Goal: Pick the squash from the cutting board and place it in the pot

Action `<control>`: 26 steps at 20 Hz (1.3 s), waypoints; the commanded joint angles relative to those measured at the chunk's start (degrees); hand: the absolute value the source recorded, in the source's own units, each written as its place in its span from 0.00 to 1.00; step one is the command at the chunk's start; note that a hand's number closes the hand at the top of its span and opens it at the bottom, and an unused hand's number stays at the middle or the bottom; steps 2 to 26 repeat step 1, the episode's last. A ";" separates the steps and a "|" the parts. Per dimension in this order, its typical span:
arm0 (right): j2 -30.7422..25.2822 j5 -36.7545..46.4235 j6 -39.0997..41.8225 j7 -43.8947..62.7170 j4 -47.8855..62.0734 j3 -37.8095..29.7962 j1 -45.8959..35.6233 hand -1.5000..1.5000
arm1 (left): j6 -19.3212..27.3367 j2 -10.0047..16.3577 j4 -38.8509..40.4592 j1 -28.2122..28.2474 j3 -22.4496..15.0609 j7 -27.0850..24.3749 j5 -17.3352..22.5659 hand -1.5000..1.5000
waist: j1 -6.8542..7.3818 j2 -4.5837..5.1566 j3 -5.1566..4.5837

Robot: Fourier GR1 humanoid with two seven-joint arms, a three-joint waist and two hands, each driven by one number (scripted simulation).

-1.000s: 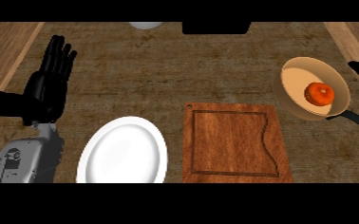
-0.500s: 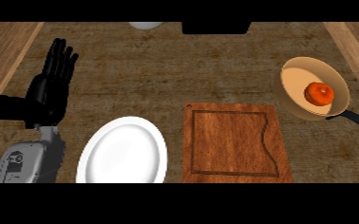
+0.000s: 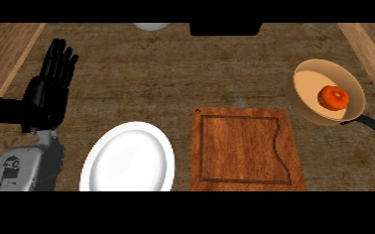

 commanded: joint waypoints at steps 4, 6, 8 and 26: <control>-1.87 -4.58 3.27 -1.91 1.25 -4.62 4.19 0.00 | 1.06 -1.21 4.10 -4.94 -0.28 -0.25 -0.44 0.50 | -0.22 0.07 -0.01; -1.87 -4.58 3.27 -1.91 1.25 -4.62 4.19 0.00 | 1.06 -1.21 4.10 -4.94 -0.28 -0.25 -0.44 0.50 | -0.22 0.07 -0.01; -1.87 -4.58 3.27 -1.91 1.25 -4.62 4.19 0.00 | 1.06 -1.21 4.10 -4.94 -0.28 -0.25 -0.44 0.50 | -0.22 0.07 -0.01; -1.87 -4.58 3.27 -1.91 1.25 -4.62 4.19 0.00 | 1.06 -1.21 4.10 -4.94 -0.28 -0.25 -0.44 0.50 | -0.22 0.07 -0.01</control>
